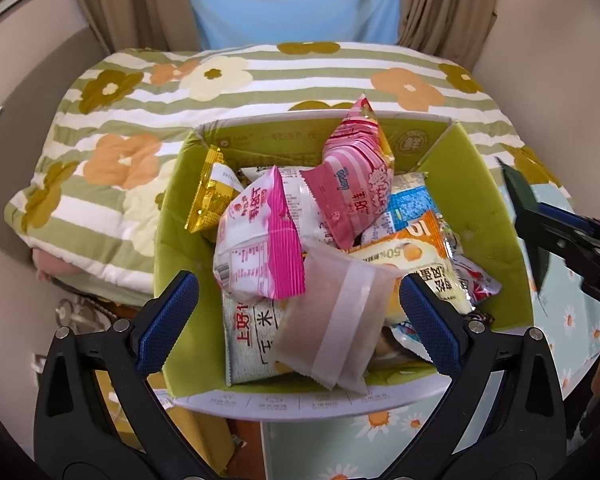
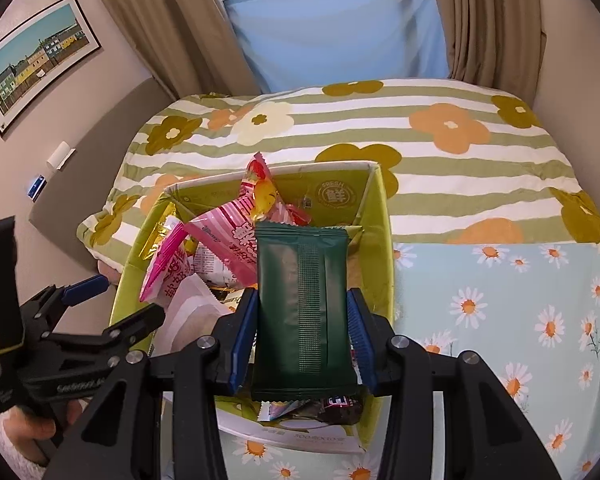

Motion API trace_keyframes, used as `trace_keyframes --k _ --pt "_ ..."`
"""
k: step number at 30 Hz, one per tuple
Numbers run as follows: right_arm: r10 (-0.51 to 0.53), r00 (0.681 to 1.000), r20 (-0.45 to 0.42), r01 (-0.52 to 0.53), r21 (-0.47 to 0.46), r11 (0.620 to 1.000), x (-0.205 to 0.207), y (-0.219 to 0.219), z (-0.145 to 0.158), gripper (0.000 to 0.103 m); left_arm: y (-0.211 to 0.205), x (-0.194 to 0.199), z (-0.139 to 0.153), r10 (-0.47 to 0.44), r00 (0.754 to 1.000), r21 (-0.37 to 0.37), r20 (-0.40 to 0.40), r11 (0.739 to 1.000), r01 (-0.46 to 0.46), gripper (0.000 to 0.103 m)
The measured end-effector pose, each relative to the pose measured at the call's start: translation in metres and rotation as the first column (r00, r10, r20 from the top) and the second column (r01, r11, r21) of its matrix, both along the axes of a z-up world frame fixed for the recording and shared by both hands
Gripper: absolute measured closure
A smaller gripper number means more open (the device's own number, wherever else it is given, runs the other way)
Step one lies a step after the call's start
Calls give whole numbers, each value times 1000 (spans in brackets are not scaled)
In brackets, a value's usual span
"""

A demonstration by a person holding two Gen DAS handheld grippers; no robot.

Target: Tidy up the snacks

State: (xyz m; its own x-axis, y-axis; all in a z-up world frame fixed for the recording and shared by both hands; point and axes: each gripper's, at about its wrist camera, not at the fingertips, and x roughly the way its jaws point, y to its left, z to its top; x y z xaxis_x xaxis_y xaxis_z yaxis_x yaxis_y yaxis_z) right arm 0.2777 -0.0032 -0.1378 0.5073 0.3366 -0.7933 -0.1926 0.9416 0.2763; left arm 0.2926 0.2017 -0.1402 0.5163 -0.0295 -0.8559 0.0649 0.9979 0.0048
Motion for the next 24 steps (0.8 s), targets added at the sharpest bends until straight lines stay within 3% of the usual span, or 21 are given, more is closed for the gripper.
trace_keyframes --k 3,5,6,7,17,24 --pt "2 1000 -15 -2 20 1000 5 2 -6 61 2 -3 0 13 1000 -7 -10 1000 -13 3" --pt "-7 1000 -18 8 25 1000 9 1 -10 43 3 -6 1 16 1000 -16 -10 1000 -16 3" --pt "-14 1000 -15 14 29 999 9 0 -11 19 3 -8 1 15 1000 -17 -9 1000 -15 3" --pt "-22 1000 -15 23 31 999 9 -1 -11 4 3 -9 0 14 1000 -15 -9 1000 -14 3" --pt "-132 990 -44 131 -29 991 -12 -13 -16 1 12 -22 -7 -7 1000 -28 -5 1000 7 3" --pt "-136 991 16 136 -26 990 -37 -21 6 1 3 -42 21 -3 998 -39 65 999 6 3"
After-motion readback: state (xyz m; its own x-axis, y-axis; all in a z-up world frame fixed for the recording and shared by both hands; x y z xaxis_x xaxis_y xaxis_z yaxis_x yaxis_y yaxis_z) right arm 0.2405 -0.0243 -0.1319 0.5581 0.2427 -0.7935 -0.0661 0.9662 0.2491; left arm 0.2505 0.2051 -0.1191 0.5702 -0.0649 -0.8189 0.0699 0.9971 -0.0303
